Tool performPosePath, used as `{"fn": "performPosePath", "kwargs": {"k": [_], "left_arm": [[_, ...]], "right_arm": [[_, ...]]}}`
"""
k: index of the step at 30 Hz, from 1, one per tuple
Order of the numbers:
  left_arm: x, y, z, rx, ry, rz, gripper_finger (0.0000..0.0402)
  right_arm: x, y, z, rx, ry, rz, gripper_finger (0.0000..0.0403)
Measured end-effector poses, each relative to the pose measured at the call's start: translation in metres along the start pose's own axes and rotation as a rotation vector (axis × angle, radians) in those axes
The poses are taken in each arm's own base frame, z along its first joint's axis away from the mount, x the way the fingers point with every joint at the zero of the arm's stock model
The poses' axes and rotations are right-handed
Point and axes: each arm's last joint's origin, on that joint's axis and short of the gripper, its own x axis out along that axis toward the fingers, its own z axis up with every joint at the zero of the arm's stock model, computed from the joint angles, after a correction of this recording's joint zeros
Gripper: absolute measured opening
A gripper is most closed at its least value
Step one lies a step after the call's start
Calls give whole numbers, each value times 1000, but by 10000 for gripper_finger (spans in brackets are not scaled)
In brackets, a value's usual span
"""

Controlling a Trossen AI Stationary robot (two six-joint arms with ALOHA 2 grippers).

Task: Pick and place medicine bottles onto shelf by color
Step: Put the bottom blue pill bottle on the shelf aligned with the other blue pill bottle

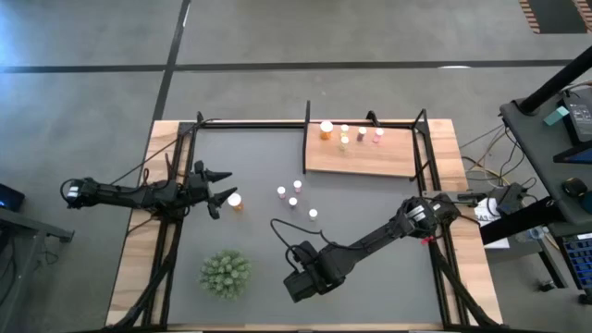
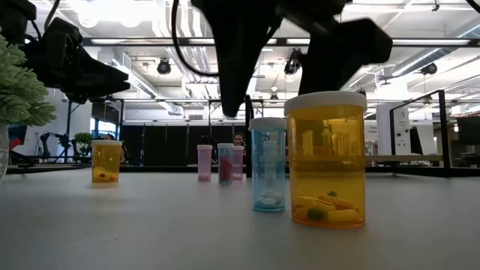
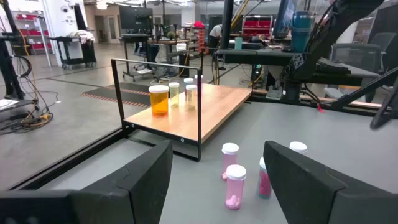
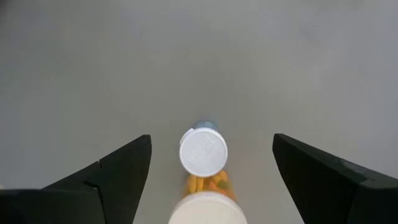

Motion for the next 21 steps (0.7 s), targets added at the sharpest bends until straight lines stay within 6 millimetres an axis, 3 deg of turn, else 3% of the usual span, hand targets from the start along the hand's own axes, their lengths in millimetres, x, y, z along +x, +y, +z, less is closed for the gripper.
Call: {"fn": "performPosePath", "kwargs": {"k": [5,14,21], "left_arm": [[0,0,0,0,0,0,238],[0,0,0,0,0,0,238],[0,0,0,0,0,0,238]], "right_arm": [[10,1,-2,-1,5,-17,325],[10,2,-2,11,4,-10,319],[14,4,-3,18,3,-2,237]]}}
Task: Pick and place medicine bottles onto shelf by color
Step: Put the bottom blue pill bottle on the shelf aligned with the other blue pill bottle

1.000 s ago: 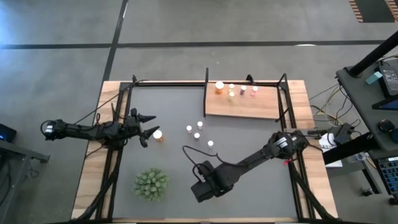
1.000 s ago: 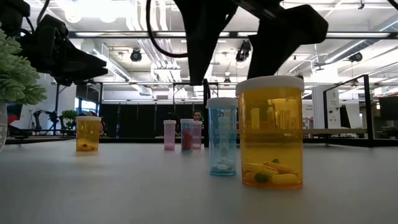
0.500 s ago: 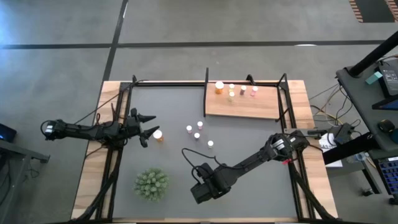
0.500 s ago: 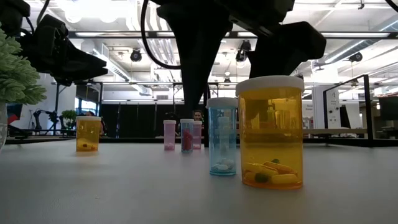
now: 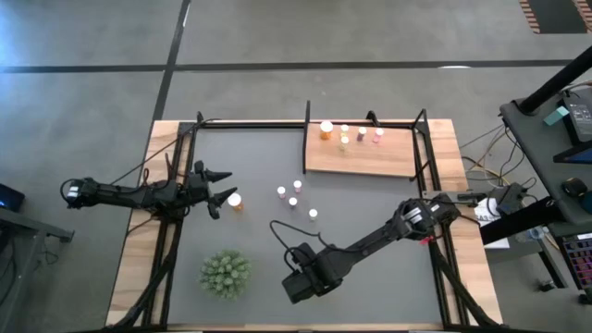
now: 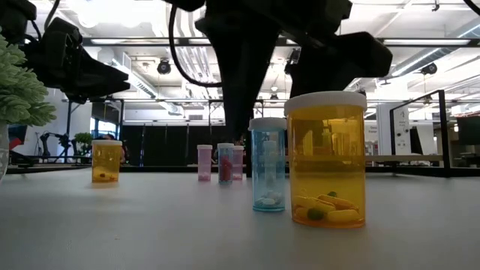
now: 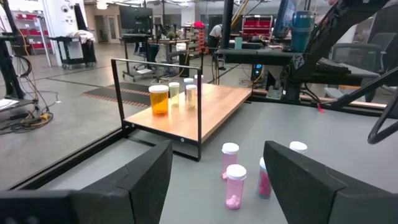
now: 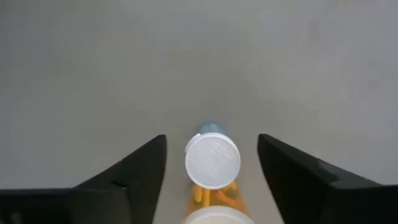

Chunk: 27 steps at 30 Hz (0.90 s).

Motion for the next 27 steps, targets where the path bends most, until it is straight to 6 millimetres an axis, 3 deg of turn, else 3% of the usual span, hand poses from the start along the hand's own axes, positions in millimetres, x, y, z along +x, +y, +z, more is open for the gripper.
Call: {"fn": "performPosePath", "kwargs": {"k": [6,10,21,27], "left_arm": [[0,0,0,0,0,0,238],[0,0,0,0,0,0,238],[0,0,0,0,0,0,238],[0,0,0,0,0,0,238]], "right_arm": [[2,0,0,33,1,-1,162],[2,0,0,40,2,-1,133],[0,-4,1,73,-4,-42,123],[-16,-14,9,73,-67,-89,116]]}}
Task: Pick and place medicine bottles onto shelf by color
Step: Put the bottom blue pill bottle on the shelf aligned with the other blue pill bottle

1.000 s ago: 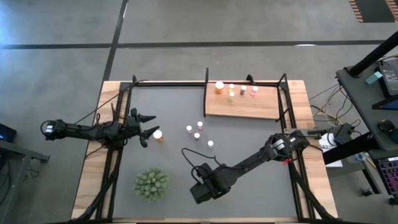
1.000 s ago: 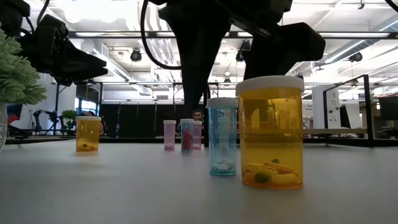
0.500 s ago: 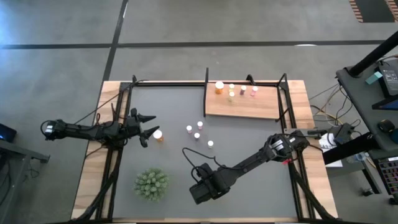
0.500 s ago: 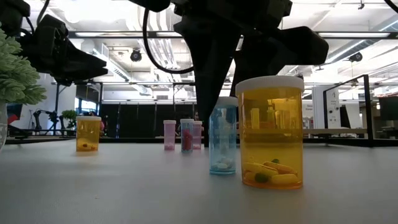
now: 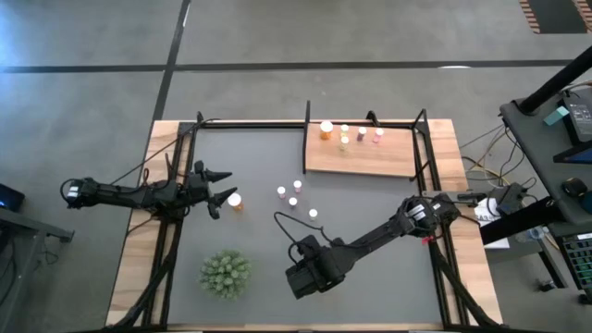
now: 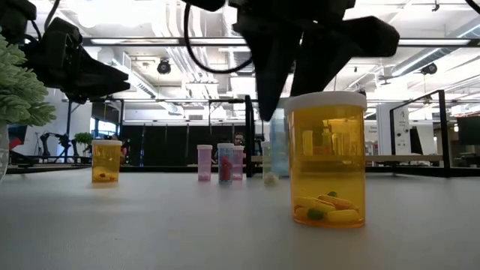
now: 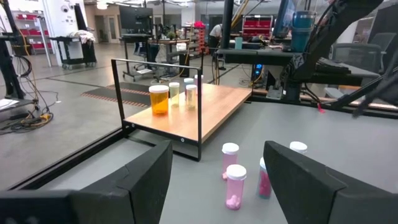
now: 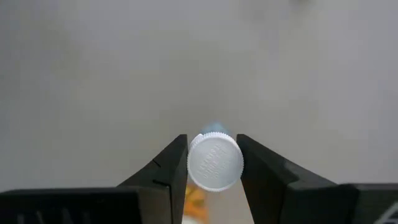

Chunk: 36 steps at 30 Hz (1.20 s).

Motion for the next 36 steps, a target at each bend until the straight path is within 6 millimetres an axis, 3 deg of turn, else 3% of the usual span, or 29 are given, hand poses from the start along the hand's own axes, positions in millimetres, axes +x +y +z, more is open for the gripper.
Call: {"fn": "performPosePath", "kwargs": {"k": [8,14,19,28,36], "left_arm": [[0,0,0,0,0,0,238],[0,0,0,0,0,0,238],[0,0,0,0,0,0,238],[0,0,0,0,0,0,238],[0,0,0,0,0,0,238]], "right_arm": [[-29,-30,22,31,-69,-123,107],[-43,-66,33,116,-142,-155,106],[-45,-110,54,204,-149,-154,105],[-42,-210,112,490,-182,-169,105],[-9,-280,156,615,-175,-82,108]]}}
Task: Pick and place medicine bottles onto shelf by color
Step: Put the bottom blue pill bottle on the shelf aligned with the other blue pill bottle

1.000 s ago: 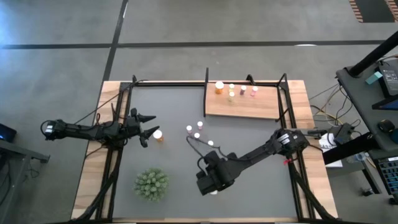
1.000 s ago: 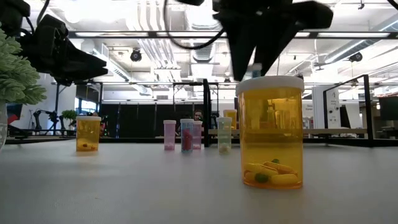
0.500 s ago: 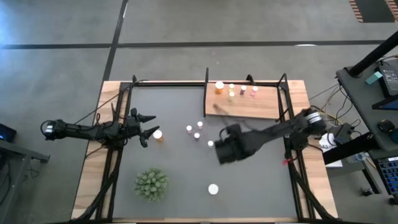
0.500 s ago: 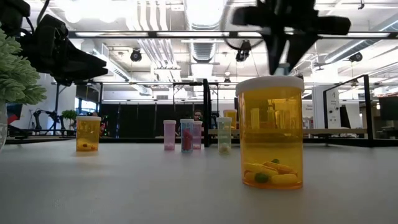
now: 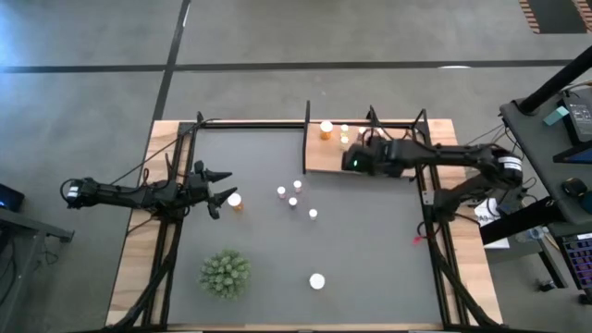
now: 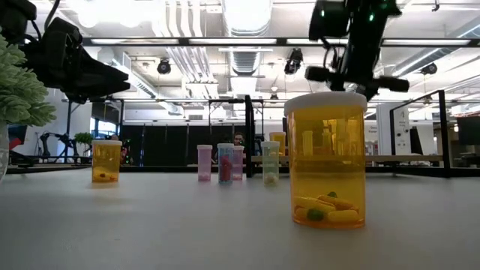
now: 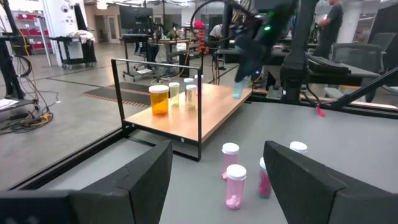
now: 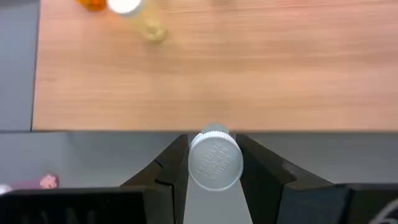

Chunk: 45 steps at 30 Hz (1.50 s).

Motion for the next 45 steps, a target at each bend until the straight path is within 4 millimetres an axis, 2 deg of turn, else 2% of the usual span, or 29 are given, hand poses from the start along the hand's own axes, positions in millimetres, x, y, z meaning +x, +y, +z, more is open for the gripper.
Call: {"fn": "performPosePath", "kwargs": {"k": [6,14,21,26,45], "left_arm": [[0,0,0,0,0,0,238],[0,0,0,0,0,0,238],[0,0,0,0,0,0,238],[0,0,0,0,0,0,238],[0,0,0,0,0,0,238]], "right_arm": [[28,-9,35,24,43,26,108],[48,8,68,-40,31,-18,108],[67,5,92,4,96,-54,107],[68,6,99,-5,91,-33,107],[67,2,100,-5,92,-63,110]]}}
